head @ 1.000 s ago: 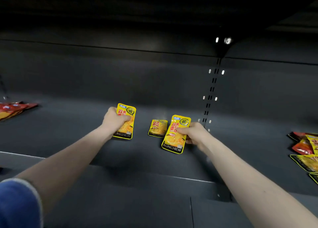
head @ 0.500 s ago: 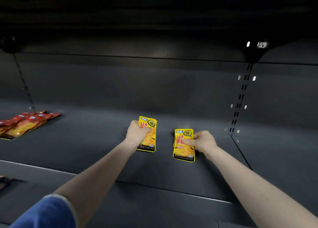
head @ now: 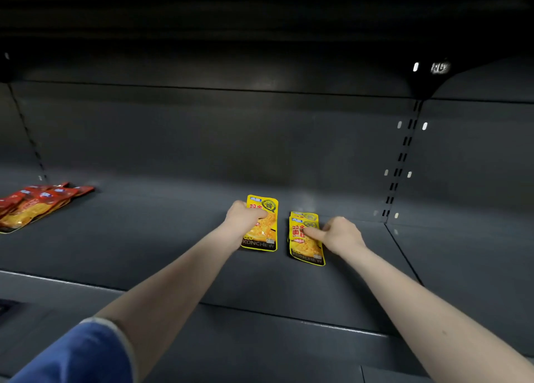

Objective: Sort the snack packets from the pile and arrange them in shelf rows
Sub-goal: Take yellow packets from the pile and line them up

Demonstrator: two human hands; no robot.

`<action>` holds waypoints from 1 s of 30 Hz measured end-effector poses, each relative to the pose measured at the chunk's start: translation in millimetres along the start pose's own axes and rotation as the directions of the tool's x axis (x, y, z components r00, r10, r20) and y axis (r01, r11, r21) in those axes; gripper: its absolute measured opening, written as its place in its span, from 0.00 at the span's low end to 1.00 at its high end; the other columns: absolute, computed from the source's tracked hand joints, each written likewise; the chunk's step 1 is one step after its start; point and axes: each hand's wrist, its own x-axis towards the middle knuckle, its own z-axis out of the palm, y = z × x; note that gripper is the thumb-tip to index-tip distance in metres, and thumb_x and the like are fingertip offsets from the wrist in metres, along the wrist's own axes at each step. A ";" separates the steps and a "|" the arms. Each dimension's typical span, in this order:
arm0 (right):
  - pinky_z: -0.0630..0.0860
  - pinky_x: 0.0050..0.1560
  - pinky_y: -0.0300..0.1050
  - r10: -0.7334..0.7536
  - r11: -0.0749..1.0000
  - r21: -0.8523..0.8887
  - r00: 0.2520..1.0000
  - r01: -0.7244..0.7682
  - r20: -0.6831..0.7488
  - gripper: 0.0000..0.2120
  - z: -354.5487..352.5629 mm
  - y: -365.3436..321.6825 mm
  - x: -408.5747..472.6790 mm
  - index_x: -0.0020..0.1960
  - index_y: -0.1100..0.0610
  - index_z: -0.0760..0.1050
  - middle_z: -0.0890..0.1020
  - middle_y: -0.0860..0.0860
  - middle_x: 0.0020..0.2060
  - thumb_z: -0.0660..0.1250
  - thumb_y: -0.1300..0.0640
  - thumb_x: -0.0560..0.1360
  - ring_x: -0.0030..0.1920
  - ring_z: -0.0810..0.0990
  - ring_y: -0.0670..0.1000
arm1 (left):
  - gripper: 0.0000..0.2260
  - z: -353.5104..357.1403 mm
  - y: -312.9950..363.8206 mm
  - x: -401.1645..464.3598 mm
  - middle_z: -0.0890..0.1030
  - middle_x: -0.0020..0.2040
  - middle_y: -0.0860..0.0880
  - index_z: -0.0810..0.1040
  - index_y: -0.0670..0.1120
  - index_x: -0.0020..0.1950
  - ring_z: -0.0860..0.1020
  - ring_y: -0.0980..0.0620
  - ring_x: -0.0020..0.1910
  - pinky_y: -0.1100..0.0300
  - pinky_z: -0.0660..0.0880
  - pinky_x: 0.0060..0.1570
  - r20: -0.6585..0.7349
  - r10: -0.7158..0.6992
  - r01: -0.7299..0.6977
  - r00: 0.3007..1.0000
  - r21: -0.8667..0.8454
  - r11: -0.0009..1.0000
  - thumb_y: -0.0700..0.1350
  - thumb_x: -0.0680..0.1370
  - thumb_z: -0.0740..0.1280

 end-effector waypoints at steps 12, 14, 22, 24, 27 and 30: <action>0.76 0.51 0.47 0.076 0.997 -0.016 0.986 -0.079 -0.148 0.13 -73.8 90.7 5.5 0.46 0.55 0.76 0.82 0.57 0.47 0.60 0.46 0.78 0.48 0.81 0.59 | 0.10 57.5 11.5 -39.5 0.82 0.48 0.39 0.78 0.38 0.47 0.81 0.43 0.45 0.48 0.78 0.52 0.093 -0.009 0.004 0.996 0.056 0.998 0.40 0.68 0.69; 0.77 0.50 0.47 0.085 0.996 -0.010 0.984 -0.088 -0.159 0.13 -83.9 105.4 5.5 0.45 0.55 0.76 0.82 0.57 0.44 0.60 0.46 0.78 0.46 0.81 0.59 | 0.07 65.6 10.3 -47.5 0.81 0.43 0.42 0.77 0.42 0.42 0.79 0.45 0.41 0.50 0.78 0.49 0.054 0.017 -0.023 0.998 0.107 0.994 0.41 0.66 0.69; 0.78 0.50 0.50 0.036 0.999 0.032 0.987 -0.031 -0.158 0.08 -99.2 137.6 3.8 0.44 0.50 0.73 0.81 0.57 0.43 0.62 0.47 0.77 0.47 0.80 0.60 | 0.15 92.8 -2.9 -63.3 0.78 0.53 0.44 0.74 0.43 0.52 0.74 0.42 0.58 0.54 0.70 0.54 -0.188 0.061 0.039 0.980 0.486 0.873 0.54 0.75 0.66; 0.78 0.48 0.49 0.024 0.999 0.030 0.988 -0.020 -0.150 0.10 -99.3 139.5 5.5 0.41 0.52 0.73 0.81 0.56 0.41 0.63 0.47 0.77 0.45 0.80 0.59 | 0.21 94.0 -4.8 -65.5 0.75 0.59 0.43 0.73 0.41 0.58 0.70 0.42 0.62 0.52 0.68 0.58 -0.236 0.092 0.062 0.967 0.573 0.818 0.57 0.75 0.65; 0.76 0.46 0.47 0.004 1.000 0.022 0.990 -0.001 -0.140 0.12 -98.8 141.8 7.3 0.38 0.51 0.72 0.81 0.54 0.39 0.63 0.46 0.77 0.43 0.80 0.58 | 0.24 95.2 -5.7 -69.1 0.73 0.62 0.43 0.71 0.41 0.61 0.68 0.42 0.64 0.52 0.67 0.59 -0.242 0.133 0.051 0.961 0.628 0.776 0.59 0.76 0.65; 0.72 0.43 0.45 -0.020 0.999 0.033 0.991 0.025 -0.136 0.12 -99.1 144.3 8.5 0.36 0.50 0.70 0.81 0.54 0.39 0.64 0.47 0.76 0.41 0.79 0.57 | 0.25 95.0 -6.8 -71.2 0.71 0.64 0.43 0.69 0.43 0.64 0.68 0.43 0.65 0.52 0.67 0.60 -0.223 0.169 0.020 0.960 0.655 0.755 0.59 0.76 0.65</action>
